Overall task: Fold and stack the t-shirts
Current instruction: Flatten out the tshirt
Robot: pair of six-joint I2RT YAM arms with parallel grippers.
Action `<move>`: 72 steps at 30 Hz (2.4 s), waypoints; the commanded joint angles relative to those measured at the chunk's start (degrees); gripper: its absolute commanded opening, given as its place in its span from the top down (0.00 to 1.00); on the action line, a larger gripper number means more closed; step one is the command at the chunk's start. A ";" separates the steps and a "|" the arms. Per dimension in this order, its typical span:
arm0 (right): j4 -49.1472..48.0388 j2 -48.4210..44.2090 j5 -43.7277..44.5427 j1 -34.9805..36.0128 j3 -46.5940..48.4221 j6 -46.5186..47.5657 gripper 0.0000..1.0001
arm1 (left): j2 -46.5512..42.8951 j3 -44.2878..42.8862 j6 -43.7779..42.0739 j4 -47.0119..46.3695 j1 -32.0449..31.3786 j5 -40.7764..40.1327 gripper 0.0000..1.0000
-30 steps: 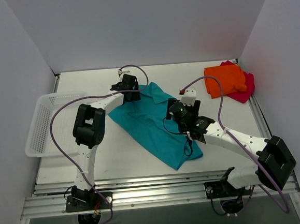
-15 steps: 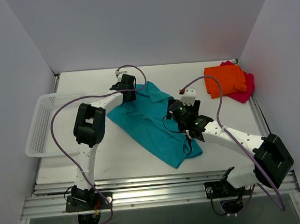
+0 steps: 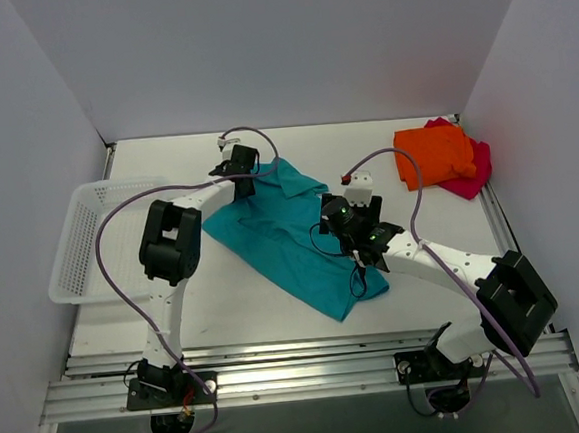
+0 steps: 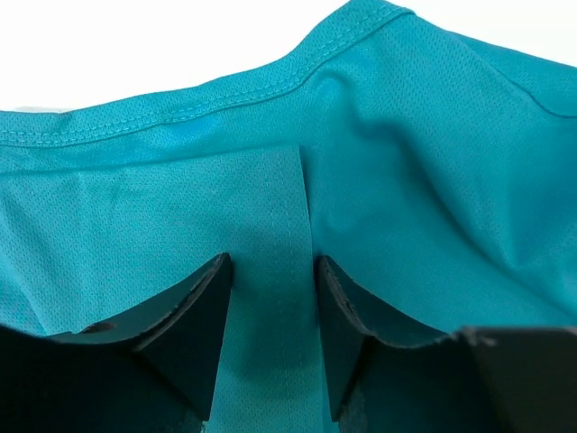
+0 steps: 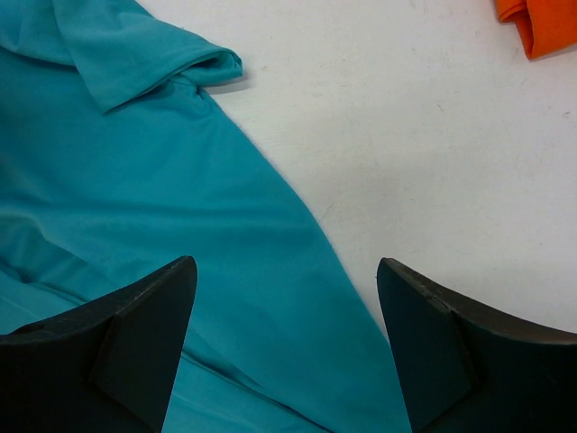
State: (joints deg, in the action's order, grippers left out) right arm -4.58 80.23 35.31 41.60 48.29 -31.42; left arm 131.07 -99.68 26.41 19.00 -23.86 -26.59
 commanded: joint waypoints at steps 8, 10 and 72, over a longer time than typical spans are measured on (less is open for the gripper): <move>-0.87 1.42 0.55 -0.30 2.07 -0.05 0.23 | -6.34 3.35 0.48 -1.69 0.39 -3.38 0.59; -0.87 1.60 0.29 -0.38 2.16 -0.05 0.23 | -6.87 3.79 0.48 -1.69 0.39 -4.17 0.59; -1.05 6.70 -0.59 -0.38 3.65 -0.05 0.24 | -9.68 8.80 1.89 -4.59 1.97 -3.64 0.98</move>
State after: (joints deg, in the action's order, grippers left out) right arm -5.61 85.97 33.54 41.60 49.98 -31.42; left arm 125.97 -91.37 28.01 15.40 -22.24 -27.03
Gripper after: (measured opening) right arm 0.761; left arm 0.047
